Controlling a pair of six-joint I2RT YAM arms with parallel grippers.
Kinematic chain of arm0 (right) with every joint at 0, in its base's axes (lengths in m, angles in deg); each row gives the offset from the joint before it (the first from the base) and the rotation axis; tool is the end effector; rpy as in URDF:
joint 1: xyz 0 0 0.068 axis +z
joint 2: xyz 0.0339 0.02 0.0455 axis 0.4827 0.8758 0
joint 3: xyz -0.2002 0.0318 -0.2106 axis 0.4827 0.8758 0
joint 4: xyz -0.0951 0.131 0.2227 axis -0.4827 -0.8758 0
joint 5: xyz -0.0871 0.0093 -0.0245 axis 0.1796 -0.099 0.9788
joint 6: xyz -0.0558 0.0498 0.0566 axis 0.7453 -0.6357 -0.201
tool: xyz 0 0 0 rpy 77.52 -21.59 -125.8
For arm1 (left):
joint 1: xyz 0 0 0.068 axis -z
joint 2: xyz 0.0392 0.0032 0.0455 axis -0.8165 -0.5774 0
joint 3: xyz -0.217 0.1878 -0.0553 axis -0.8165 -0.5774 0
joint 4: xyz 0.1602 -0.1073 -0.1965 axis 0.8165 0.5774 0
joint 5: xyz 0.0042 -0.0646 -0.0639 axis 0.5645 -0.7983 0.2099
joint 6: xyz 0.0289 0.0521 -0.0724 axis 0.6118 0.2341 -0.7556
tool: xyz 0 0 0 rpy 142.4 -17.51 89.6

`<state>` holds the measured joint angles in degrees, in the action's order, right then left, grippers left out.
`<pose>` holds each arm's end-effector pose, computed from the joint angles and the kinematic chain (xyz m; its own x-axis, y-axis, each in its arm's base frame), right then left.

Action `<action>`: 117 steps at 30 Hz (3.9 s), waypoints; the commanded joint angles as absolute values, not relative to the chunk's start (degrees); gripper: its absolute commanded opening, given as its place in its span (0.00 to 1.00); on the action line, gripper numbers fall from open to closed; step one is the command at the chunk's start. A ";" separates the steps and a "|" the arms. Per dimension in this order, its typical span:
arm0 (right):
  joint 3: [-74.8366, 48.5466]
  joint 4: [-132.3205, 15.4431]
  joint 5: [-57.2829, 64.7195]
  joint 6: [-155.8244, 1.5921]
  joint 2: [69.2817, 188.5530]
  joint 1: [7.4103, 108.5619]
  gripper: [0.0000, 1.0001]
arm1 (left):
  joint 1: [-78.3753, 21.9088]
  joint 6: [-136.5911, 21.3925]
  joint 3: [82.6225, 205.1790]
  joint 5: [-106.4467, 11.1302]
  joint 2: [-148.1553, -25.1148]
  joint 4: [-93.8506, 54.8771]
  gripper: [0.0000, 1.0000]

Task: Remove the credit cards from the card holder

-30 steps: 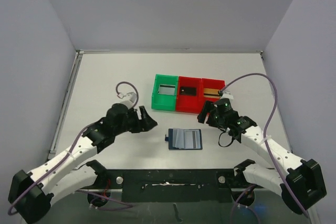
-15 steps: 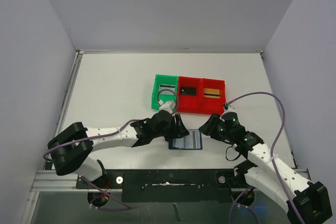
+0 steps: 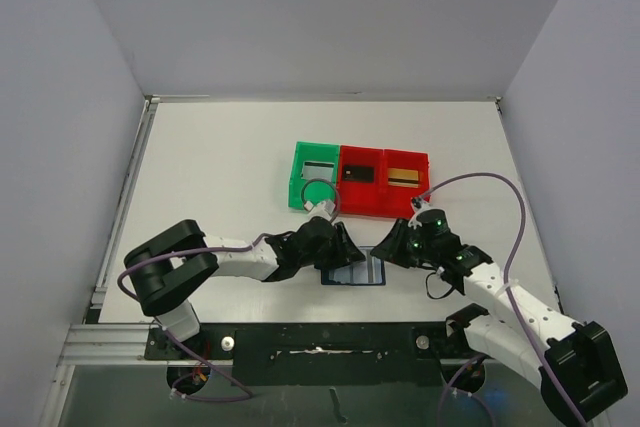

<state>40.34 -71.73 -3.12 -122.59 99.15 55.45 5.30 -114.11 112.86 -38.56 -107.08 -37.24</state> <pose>0.1806 0.1141 0.1547 -0.8455 0.4334 -0.3119 0.1180 0.7213 0.6825 0.1900 -0.3269 0.1281 -0.9047 -0.2881 -0.3139 0.0561 0.6498 -0.7581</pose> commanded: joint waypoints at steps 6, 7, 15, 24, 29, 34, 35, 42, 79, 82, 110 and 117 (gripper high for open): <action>41.51 -66.02 -8.42 -121.42 103.84 54.99 0.20 | 5.47 -116.45 112.36 -37.34 -106.61 -39.48 0.38; 41.68 -65.73 -8.75 -121.31 104.30 54.92 0.20 | 5.47 -116.35 112.44 -37.05 -106.67 -38.72 0.38; 42.43 -64.21 -9.91 -120.46 108.75 54.88 0.17 | 5.47 -116.41 112.26 -37.27 -107.96 -36.79 0.37; 42.75 -66.56 -6.96 -119.79 111.51 54.87 0.15 | 5.73 -117.15 111.10 -36.83 -108.20 -35.76 0.36; 43.36 -67.03 -6.66 -119.91 111.81 54.89 0.15 | 6.08 -118.95 107.93 -35.72 -108.18 -39.96 0.32; 43.92 -66.68 -6.72 -120.14 112.41 54.92 0.15 | 6.09 -120.65 104.61 -37.26 -109.08 -48.13 0.28; 43.98 -66.64 -6.74 -120.20 112.55 54.87 0.15 | 6.09 -120.93 104.45 -37.73 -109.58 -49.51 0.26; 44.03 -66.28 -6.78 -120.13 113.08 54.93 0.15 | 6.09 -122.26 103.85 -39.05 -111.33 -54.33 0.14; 43.68 -66.90 -5.27 -119.96 113.88 54.88 0.15 | 6.33 -121.33 105.57 -39.77 -112.49 -55.28 0.21; 43.83 -66.81 -5.33 -119.98 113.94 54.89 0.15 | 6.52 -122.11 105.92 -39.72 -113.69 -54.99 0.21; 34.15 -73.18 -5.71 -114.60 111.88 54.08 0.18 | 6.79 -121.01 101.94 -36.07 -108.83 -51.54 0.00; 33.69 -71.29 -8.33 -113.83 114.64 54.09 0.18 | 6.79 -120.23 102.24 -35.79 -107.45 -49.11 0.00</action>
